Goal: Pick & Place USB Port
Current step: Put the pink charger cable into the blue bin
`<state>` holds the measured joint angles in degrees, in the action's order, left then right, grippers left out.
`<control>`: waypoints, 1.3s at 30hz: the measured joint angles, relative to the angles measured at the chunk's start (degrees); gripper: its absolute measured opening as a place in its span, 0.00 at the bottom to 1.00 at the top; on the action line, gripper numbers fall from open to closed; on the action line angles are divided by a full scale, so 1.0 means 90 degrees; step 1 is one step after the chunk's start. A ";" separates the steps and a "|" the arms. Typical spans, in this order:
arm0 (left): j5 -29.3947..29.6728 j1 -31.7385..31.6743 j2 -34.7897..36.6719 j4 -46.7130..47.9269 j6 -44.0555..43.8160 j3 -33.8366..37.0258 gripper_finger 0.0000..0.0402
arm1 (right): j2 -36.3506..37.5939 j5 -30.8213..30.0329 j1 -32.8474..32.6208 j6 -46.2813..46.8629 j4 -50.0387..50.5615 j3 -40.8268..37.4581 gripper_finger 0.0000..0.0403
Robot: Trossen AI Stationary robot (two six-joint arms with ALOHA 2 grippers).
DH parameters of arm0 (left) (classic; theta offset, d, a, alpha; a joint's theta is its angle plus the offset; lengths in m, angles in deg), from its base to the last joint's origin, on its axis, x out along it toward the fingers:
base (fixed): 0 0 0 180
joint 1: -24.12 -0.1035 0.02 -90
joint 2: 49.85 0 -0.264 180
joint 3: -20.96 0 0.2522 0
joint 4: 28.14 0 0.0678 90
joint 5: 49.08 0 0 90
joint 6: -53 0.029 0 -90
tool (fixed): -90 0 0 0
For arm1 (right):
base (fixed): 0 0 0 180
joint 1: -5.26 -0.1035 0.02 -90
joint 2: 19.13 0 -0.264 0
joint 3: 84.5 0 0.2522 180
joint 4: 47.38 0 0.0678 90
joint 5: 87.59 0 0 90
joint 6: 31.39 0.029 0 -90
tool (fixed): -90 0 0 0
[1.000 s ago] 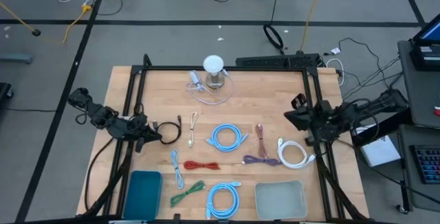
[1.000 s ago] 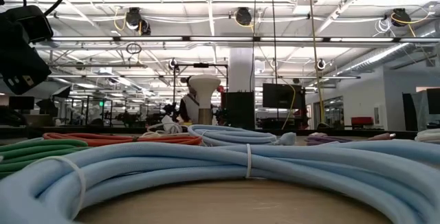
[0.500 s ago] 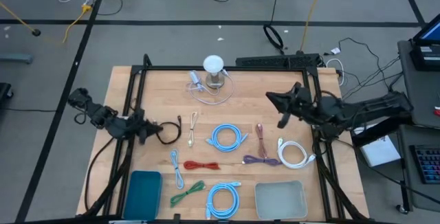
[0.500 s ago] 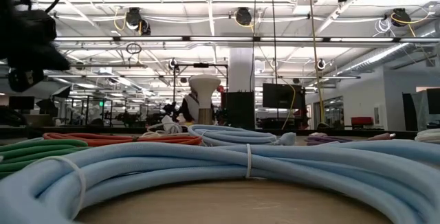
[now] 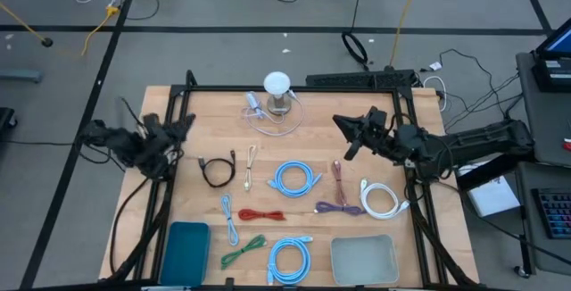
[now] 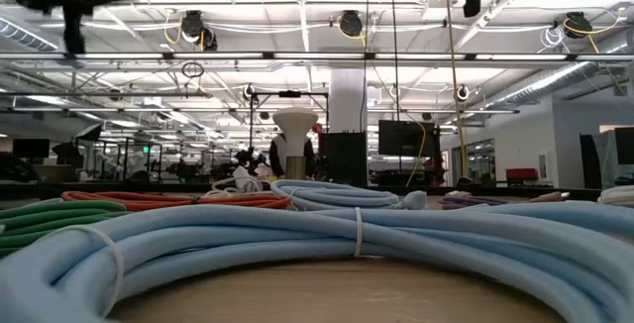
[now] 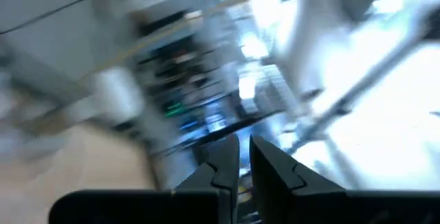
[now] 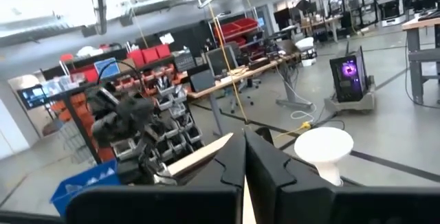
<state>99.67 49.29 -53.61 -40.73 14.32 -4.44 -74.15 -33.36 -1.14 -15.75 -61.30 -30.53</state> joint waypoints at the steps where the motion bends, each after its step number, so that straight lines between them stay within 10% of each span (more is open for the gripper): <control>1: -0.0438 -0.0048 -0.0094 -0.0806 0.0677 0.0000 0.09 | -0.0039 0.0000 0.0000 0.0000 -0.0085 0.0000 0.00; 7: -0.2450 -0.0122 -0.0834 -0.1877 0.2485 -0.0868 0.09 | -0.0096 0.0005 0.0000 0.0159 -0.0147 -0.0002 0.00; 19: -0.2810 -0.0334 -0.5054 0.7799 0.2058 -0.6293 0.09 | -0.0090 0.0246 0.0000 0.0298 -0.0035 -0.0002 0.00; 25: -0.3276 -0.0629 -0.6669 1.1311 0.0970 -0.6797 0.09 | -0.0114 0.1277 -0.0002 0.0612 0.2021 -0.0002 0.00; 31: -0.3131 -0.0677 -0.6890 1.1581 0.0750 -0.6347 0.09 | -0.0590 0.2682 -0.0009 0.0999 0.3768 0.0191 0.00; 39: -0.3088 -0.1330 -0.5994 1.0065 0.0654 -0.5820 0.09 | -0.2071 0.2640 -0.0098 -0.0998 0.4439 0.2605 0.00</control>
<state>71.87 37.32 -107.56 49.86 20.20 -56.83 -92.79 -9.60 -2.02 -24.73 -21.35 -7.09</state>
